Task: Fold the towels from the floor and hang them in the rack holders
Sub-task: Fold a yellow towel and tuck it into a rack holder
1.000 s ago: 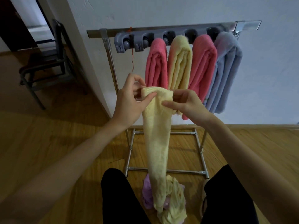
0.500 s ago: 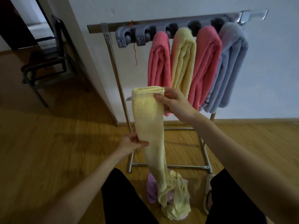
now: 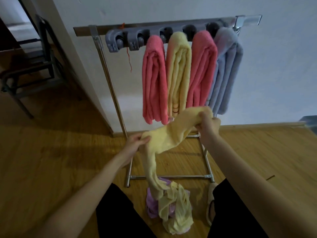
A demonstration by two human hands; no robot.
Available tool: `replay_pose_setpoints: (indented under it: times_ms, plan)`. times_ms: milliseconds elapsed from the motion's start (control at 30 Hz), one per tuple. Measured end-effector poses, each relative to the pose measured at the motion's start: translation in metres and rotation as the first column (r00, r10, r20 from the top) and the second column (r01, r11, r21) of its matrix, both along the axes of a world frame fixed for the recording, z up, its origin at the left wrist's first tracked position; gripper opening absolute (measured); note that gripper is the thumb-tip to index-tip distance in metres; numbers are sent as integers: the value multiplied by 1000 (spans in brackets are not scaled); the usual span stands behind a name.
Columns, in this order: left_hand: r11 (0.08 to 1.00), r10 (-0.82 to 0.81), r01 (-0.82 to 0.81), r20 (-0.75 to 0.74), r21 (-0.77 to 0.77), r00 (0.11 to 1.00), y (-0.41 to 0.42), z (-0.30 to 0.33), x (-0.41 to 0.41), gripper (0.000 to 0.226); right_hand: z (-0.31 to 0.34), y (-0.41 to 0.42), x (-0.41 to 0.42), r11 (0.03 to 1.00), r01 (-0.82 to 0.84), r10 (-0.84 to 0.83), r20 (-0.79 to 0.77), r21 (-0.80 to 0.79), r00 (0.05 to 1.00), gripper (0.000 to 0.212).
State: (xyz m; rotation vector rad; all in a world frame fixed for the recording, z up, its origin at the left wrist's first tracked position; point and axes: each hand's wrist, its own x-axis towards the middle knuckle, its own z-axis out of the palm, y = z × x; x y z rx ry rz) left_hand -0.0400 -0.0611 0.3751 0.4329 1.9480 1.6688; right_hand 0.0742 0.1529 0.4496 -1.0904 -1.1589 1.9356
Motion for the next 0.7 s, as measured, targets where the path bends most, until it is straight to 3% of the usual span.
replay_pose_setpoints:
  times_ms: [100, 200, 233, 267, 300, 333, 367, 400, 433, 467, 500, 533, 567, 633, 700]
  plan:
    - [992, -76, 91, -158, 85, 985, 2, 43, -2, 9, -50, 1, 13, 975, -222, 213, 218, 20, 953, 8]
    - [969, -214, 239, -272, 62, 938, 1, 82, 4, 6, -85, -5, 20, 882, -470, 425, 385, 28, 819, 17]
    - [959, -261, 282, -299, 30, 918, 0, 94, 6, 10, -90, -6, 21, 798, -600, 503, 499, 45, 706, 24]
    - [946, -309, 325, -326, -6, 893, 0, 104, 7, 18, -92, -7, 22, 667, -744, 545, 651, 45, 528, 30]
    - [928, -362, 371, -348, -45, 865, 0, 113, 9, 24, -92, -8, 22, 517, -856, 513, 791, 25, 333, 38]
    - [905, -418, 417, -362, -85, 833, 0, 123, 11, 26, -90, -11, 21, 384, -922, 424, 881, 36, 211, 45]
    - [879, -470, 463, -362, -113, 805, 0, 131, 13, 21, -86, -13, 20, 315, -942, 363, 902, 116, 233, 51]
    - [852, -519, 507, -354, -134, 778, 1, 138, 15, 11, -79, -16, 18, 299, -920, 386, 850, 253, 359, 56]
    - [828, -555, 539, -348, -152, 755, 2, 144, 15, 10, -68, -17, 15, 320, -858, 490, 705, 402, 513, 57]
    - [808, -585, 564, -347, -170, 733, 3, 148, 16, 17, -52, -19, 13, 358, -789, 637, 487, 498, 597, 55]
    - [792, -608, 581, -343, -188, 716, 4, 151, 16, 20, -36, -20, 11, 381, -761, 777, 264, 524, 571, 53]
    - [781, -623, 592, -330, -201, 709, 4, 154, 16, 20, -22, -21, 8, 373, -773, 868, 102, 514, 487, 53]
    - [770, -636, 601, -322, -213, 701, 5, 156, 14, 20, -9, -23, 6, 334, -799, 918, 18, 501, 395, 53]
    - [755, -655, 615, -320, -229, 685, 7, 159, 12, 22, 10, -27, 0, 218, -851, 971, -15, 478, 240, 55]
    - [763, -646, 601, -321, -239, 692, 6, 160, 10, 15, 16, -28, -7, 149, -884, 982, 43, 443, 186, 50]
